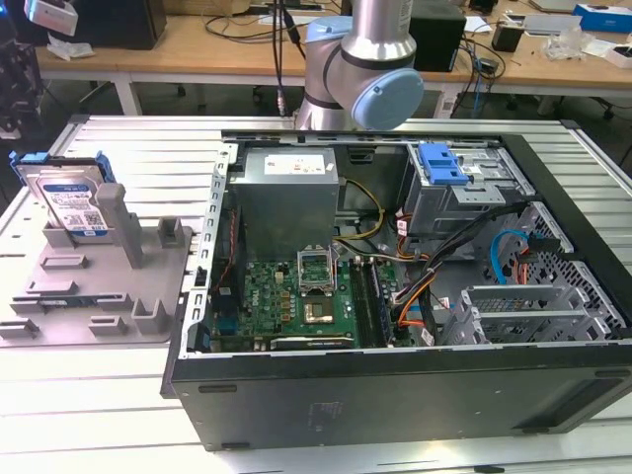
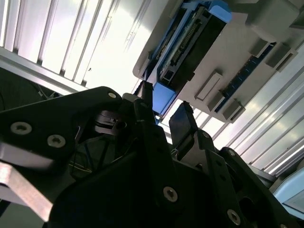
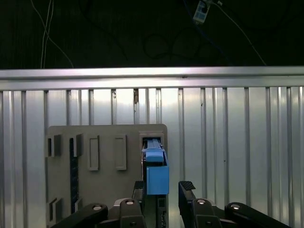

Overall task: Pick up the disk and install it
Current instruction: 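Pick up the disk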

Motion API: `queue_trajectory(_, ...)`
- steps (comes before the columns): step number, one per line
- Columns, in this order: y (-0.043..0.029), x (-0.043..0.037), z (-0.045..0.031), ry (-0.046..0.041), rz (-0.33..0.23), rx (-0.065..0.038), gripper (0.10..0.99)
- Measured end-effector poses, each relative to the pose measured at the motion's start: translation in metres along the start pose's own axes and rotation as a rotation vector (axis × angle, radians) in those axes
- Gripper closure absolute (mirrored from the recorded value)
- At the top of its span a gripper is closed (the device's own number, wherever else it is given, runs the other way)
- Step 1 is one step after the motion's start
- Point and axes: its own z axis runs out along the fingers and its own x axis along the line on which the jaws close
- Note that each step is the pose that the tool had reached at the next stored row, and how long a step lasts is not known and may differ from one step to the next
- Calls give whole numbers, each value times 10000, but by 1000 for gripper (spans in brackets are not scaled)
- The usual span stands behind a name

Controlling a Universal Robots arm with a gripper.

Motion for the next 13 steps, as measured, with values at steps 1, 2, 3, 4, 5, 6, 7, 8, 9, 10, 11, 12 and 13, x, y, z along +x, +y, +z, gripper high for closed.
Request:
queue_trajectory(1, 0, 1, 3, 0, 0, 1, 667)
queue_trajectory(2, 1, 2, 7, 0, 0, 0, 667)
queue_trajectory(3, 1, 2, 14, -2, -1, 2, 667)
queue_trajectory(4, 1, 2, 17, -1, -1, 1, 667)
queue_trajectory(5, 1, 2, 21, -1, 0, 0, 667)
queue_trajectory(6, 0, 7, 25, -22, -3, 0, 667)
queue_trajectory(7, 0, 11, 27, -42, -4, 1, 667)
queue_trajectory(8, 0, 15, 27, -58, -3, -1, 667)
queue_trajectory(9, 0, 19, 32, -69, -2, 2, 655)
queue_trajectory(10, 0, 20, 33, -69, -1, -1, 655)
queue_trajectory(11, 1, 20, 36, -70, -1, -1, 592)
queue_trajectory(12, 0, 21, 43, -70, -2, -1, 592)
queue_trajectory(13, 0, 21, 53, -70, -2, -1, 592)
